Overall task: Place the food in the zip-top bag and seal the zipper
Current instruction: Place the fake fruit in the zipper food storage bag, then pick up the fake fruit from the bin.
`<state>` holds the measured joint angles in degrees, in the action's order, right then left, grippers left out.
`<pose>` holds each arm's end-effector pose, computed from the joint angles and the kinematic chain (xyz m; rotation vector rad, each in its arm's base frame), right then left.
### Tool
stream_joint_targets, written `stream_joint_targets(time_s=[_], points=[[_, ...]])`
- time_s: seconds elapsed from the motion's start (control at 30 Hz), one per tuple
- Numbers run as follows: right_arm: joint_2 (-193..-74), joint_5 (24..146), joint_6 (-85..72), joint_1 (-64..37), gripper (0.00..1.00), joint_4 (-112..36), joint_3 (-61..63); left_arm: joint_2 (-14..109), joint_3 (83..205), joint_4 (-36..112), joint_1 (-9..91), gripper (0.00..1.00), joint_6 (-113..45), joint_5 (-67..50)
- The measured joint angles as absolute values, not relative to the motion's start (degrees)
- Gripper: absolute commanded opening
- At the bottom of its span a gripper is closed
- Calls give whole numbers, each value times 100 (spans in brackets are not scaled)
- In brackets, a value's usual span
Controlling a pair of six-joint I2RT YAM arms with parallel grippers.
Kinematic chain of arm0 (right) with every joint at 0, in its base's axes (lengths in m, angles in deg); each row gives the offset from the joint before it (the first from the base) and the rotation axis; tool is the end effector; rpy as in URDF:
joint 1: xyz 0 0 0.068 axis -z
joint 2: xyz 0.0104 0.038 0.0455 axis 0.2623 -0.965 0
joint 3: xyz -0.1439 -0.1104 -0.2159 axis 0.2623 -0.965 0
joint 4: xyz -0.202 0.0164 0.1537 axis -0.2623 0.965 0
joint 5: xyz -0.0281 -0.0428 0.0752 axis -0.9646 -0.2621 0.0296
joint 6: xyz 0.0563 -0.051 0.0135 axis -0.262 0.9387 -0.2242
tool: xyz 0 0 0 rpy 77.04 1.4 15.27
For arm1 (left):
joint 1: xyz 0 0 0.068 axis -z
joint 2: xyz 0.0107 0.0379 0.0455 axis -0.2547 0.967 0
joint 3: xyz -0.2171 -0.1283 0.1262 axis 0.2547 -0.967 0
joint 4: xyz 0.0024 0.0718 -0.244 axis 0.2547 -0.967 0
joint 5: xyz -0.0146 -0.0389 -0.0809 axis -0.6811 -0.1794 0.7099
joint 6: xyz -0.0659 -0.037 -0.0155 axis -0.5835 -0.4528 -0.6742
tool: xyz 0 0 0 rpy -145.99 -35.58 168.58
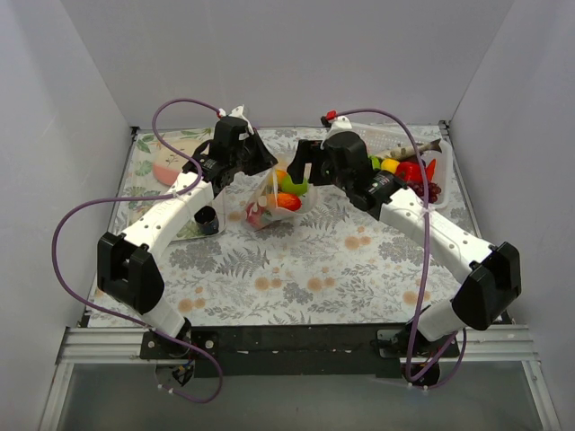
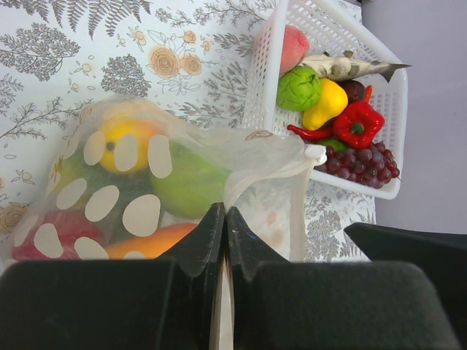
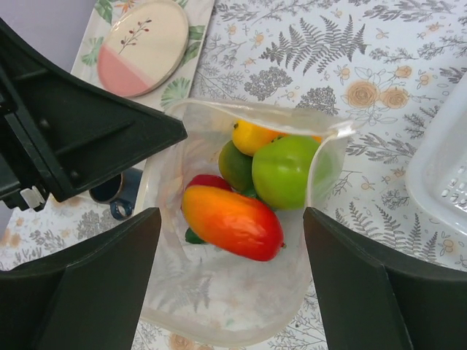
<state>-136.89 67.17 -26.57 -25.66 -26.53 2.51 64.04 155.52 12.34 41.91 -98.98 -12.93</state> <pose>0.2863 0.2328 0.3682 -0.1199 1.9543 0.6289 0.3448 -0.1818 0.3411 -0.9452 2.1412 -1.0843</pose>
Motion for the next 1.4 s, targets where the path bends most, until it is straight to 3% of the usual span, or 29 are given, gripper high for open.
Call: stream_joint_targets(time_s=[0.23, 0.5, 0.63, 0.97, 1.4], points=[[-13702, 6422, -2406, -2275, 90, -2129, 793, 6404, 15552, 1234, 4191, 0, -9898, -1293], [-13766, 6442, -2111, 90, 90, -1471, 869, 6404, 15552, 1236, 4191, 0, -9896, -1252], [-14052, 6601, -1977, 792, 87, -1460, 869, 6404, 15552, 1236, 4191, 0, -9892, -1208], [-16091, 6973, -1658, 995, 81, -1296, 1735, 6402, 15549, 1236, 4191, 0, -9892, -1147], [-17156, 7349, -1407, 840, 78, -1416, 2978, 6402, 15536, 1238, 4191, 0, -9892, -1138]])
